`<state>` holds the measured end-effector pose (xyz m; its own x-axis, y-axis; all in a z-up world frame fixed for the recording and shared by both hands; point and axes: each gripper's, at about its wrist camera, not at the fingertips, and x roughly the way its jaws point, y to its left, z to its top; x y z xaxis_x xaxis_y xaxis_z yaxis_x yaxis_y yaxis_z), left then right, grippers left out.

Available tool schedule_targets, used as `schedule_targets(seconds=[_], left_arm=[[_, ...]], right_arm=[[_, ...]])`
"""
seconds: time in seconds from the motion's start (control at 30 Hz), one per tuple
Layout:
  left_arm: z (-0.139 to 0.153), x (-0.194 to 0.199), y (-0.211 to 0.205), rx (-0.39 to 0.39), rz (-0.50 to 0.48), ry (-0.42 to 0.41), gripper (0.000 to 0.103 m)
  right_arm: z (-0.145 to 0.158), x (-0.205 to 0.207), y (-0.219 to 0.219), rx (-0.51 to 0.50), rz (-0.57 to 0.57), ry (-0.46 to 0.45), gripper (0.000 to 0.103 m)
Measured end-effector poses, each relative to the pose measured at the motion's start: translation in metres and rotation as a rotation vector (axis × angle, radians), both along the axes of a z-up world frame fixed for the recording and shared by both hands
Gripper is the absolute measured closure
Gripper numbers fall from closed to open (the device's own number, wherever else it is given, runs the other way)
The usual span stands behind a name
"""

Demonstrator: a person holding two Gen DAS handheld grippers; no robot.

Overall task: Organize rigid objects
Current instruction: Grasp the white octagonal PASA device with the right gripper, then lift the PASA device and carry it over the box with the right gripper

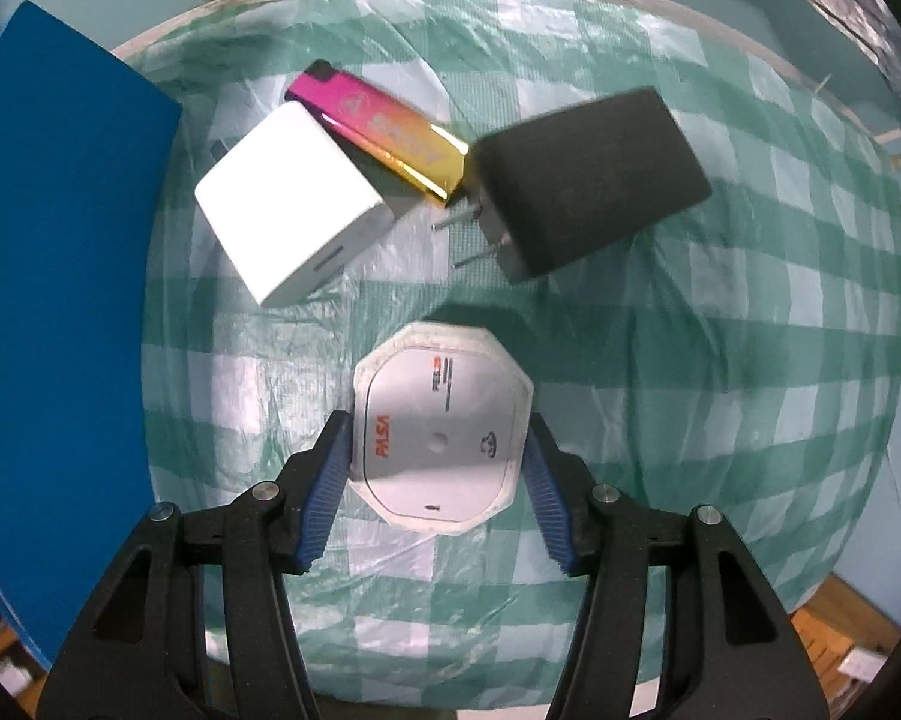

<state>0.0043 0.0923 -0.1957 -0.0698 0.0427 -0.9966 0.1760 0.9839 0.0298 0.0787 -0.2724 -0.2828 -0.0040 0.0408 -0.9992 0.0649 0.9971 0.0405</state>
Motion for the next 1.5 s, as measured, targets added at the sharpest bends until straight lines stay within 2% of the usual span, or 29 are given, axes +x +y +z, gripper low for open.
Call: schedule_targets(seconds=[0.2, 0.4, 0.6, 0.93, 1.3, 1.5], left_arm=[[0.0, 0.0, 0.0, -0.002, 0.001, 0.0, 0.1], [0.0, 0.001, -0.001, -0.001, 0.001, 0.0, 0.1], [0.0, 0.001, -0.001, -0.003, 0.001, 0.0, 0.1], [0.0, 0.001, 0.0, -0.002, 0.001, 0.0, 0.1], [0.0, 0.001, -0.001, -0.003, 0.003, -0.001, 0.1], [0.0, 0.001, -0.001, -0.003, 0.003, -0.001, 0.1]], right_arm=[[-0.003, -0.009, 0.011, -0.04, -0.008, -0.033, 0.048], [0.001, -0.019, 0.01, -0.019, -0.003, -0.037, 0.049], [0.021, -0.025, 0.007, -0.013, 0.046, -0.064, 0.049], [0.072, -0.033, 0.016, 0.019, 0.097, -0.111, 0.049], [0.129, -0.027, 0.045, 0.064, 0.188, -0.179, 0.049], [0.14, -0.019, 0.07, 0.084, 0.259, -0.21, 0.049]])
